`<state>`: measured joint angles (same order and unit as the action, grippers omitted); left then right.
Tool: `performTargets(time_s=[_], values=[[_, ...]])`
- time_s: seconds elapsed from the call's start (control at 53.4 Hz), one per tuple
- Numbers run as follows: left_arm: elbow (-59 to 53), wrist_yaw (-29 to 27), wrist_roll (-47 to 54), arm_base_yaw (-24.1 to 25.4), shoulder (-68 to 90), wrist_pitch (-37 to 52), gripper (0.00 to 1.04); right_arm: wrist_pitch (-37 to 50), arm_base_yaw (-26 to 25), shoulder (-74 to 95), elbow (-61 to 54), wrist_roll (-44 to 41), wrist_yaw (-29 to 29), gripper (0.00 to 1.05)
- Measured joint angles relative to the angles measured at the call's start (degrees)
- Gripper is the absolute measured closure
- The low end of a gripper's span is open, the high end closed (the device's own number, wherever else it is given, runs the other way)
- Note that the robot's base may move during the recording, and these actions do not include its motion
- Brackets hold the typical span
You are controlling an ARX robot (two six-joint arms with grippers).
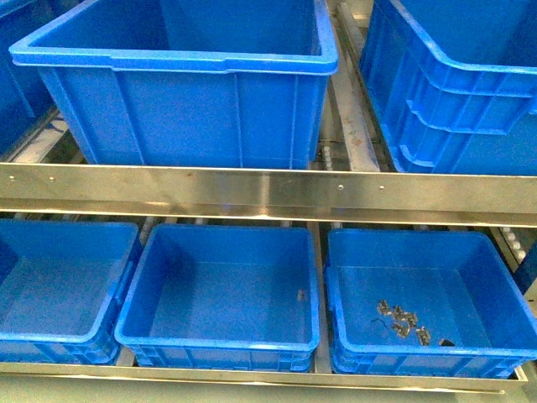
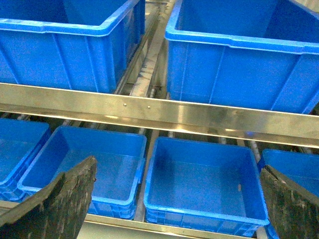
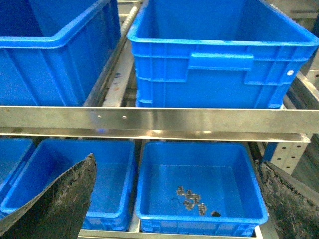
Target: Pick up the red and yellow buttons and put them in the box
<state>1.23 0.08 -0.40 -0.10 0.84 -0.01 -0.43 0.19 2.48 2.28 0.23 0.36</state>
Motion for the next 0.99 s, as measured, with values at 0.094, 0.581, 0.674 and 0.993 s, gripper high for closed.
performTargets(time_s=[0.094, 0.581, 0.674, 0.993], values=[[0.0, 0.0, 0.0, 0.0, 0.0, 0.0, 0.08, 0.0, 0.0, 0.0, 0.0, 0.0, -0.2, 0.07], [0.0, -0.1, 0.0, 0.0, 0.0, 0.0, 0.08, 0.0, 0.0, -0.1, 0.0, 0.0, -0.2, 0.07], [0.0, -0.1, 0.0, 0.0, 0.0, 0.0, 0.08, 0.0, 0.0, -0.1, 0.0, 0.0, -0.2, 0.07], [0.0, -0.5, 0.0, 0.0, 0.0, 0.0, 0.08, 0.0, -0.1, -0.2, 0.0, 0.0, -0.7, 0.07]])
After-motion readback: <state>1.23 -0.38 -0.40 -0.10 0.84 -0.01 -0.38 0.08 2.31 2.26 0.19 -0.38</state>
